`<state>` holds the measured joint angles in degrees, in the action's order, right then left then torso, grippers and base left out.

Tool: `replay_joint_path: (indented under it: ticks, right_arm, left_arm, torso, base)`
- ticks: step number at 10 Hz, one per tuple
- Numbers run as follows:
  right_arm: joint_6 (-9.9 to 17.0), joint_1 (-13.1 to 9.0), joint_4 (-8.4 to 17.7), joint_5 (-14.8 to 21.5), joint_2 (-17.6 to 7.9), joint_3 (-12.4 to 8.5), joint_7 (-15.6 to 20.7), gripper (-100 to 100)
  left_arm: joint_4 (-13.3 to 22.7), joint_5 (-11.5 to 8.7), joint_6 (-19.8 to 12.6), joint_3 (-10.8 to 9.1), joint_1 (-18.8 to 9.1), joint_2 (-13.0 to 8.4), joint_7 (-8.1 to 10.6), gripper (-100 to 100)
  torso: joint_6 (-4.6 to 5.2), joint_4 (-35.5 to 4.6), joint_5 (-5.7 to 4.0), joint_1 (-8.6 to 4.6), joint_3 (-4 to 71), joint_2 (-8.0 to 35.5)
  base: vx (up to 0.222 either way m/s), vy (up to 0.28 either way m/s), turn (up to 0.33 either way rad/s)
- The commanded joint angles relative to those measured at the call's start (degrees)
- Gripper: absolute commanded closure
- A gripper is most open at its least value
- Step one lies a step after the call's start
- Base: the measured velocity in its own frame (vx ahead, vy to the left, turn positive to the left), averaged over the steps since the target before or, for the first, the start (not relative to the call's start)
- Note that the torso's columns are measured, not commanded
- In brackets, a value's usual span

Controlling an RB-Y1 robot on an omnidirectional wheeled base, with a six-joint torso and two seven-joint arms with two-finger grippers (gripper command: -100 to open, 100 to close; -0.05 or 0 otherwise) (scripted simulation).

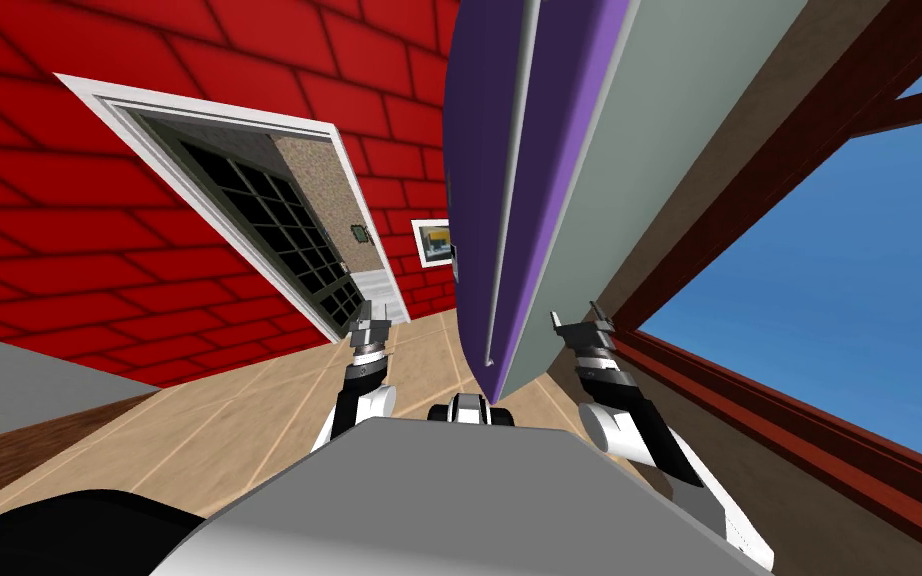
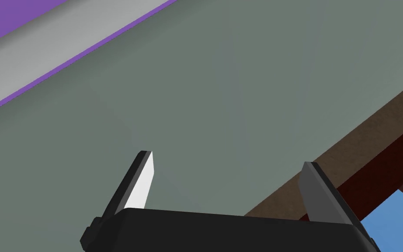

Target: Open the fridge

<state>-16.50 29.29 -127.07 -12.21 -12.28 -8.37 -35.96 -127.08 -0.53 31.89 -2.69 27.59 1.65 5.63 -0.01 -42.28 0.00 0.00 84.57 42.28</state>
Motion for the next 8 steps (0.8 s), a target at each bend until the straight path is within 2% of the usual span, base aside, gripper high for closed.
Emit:
replay_joint_path:
  ticks: [1, 8]
  right_arm:
    - [1.7, -0.07, 0.03, -2.24, -0.5, -0.49, -4.53, -100]
    - [4.96, -0.51, 0.06, -6.66, -1.45, -1.32, -15.81, -100]
  left_arm:
    - [0.0, 0.0, 0.0, 0.0, 0.0, 0.0, 0.0, 0]
    - [0.0, 0.0, 0.0, 0.0, 0.0, 0.0, 0.0, 0]
  torso:
    - [0.02, 0.0, 0.0, 0.0, 0.0, 0.0]
    - [0.0, 0.0, 0.0, -0.01, -0.01, 0.01]
  base:
    - [-0.026, 0.012, 0.14]
    - [-0.02, 0.007, 0.072]
